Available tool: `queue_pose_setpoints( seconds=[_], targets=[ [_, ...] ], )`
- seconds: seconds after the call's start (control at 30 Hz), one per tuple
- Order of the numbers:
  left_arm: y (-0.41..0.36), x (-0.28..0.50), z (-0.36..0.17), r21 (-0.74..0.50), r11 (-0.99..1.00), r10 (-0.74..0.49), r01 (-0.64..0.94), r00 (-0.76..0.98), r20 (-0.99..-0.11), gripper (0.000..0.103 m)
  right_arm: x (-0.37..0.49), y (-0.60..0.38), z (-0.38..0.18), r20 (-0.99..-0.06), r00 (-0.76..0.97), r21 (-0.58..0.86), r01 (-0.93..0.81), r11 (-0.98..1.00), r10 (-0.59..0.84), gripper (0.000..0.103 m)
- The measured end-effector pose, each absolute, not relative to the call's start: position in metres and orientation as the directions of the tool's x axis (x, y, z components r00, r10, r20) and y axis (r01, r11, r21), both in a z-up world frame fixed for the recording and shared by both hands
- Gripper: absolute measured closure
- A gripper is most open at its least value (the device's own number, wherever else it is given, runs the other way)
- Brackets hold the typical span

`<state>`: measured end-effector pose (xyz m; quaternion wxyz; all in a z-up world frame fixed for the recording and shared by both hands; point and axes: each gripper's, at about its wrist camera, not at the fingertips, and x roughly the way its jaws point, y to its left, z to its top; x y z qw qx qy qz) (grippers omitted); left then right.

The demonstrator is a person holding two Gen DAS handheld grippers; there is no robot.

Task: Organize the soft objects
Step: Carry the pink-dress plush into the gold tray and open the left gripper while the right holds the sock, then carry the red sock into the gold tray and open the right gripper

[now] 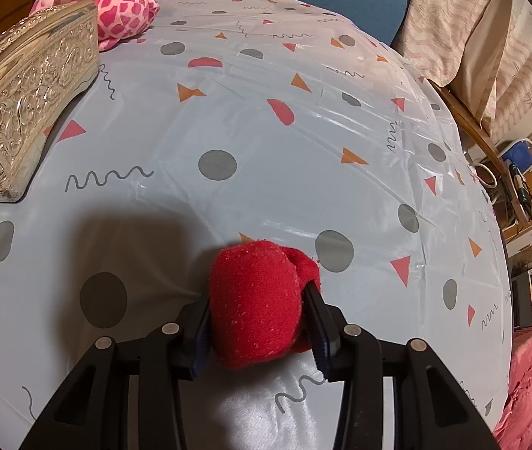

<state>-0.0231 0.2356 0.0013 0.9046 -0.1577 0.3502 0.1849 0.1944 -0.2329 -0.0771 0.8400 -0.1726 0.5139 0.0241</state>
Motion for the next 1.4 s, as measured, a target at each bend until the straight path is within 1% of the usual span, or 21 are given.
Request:
queue_pose_setpoints(
  seconds=[0.27,0.43,0.6,0.87,1.07,1.23,1.4],
  targets=[
    [0.225,-0.022,0.0,-0.139,0.896,0.214,-0.421,0.684,-0.697,0.038,0.194,-0.232,-0.078,-0.871,0.47,-0.27,-0.219,0.938,-0.141,0.061],
    [0.222,-0.022,-0.001,-0.132,0.903,0.209,-0.41,0.684,-0.699,0.037,0.193,-0.233,-0.078,-0.881,0.454,-0.249,-0.213,0.945,-0.129,0.062],
    [0.22,-0.02,-0.002,-0.135,0.906,0.198,-0.402,0.684,-0.702,0.037,0.189,-0.228,-0.077,-0.901,0.422,-0.201,-0.207,0.957,-0.098,0.063],
    [0.221,-0.022,-0.002,-0.132,0.91,0.198,-0.394,0.69,-0.696,0.037,0.169,-0.196,-0.069,-0.915,0.401,-0.158,-0.263,0.952,-0.041,0.067],
    [0.229,-0.026,-0.001,-0.134,0.901,0.213,-0.413,0.689,-0.692,0.036,0.14,-0.17,-0.031,-0.87,0.489,-0.099,-0.304,0.948,0.066,0.068],
    [0.234,-0.027,-0.002,-0.142,0.895,0.215,-0.423,0.688,-0.693,0.036,0.105,-0.132,0.02,-0.792,0.579,-0.085,-0.416,0.906,0.192,0.068],
    [0.236,-0.028,-0.003,-0.147,0.891,0.216,-0.429,0.687,-0.694,0.036,0.078,-0.082,0.058,-0.722,0.599,-0.062,-0.554,0.83,0.346,0.068]
  ],
)
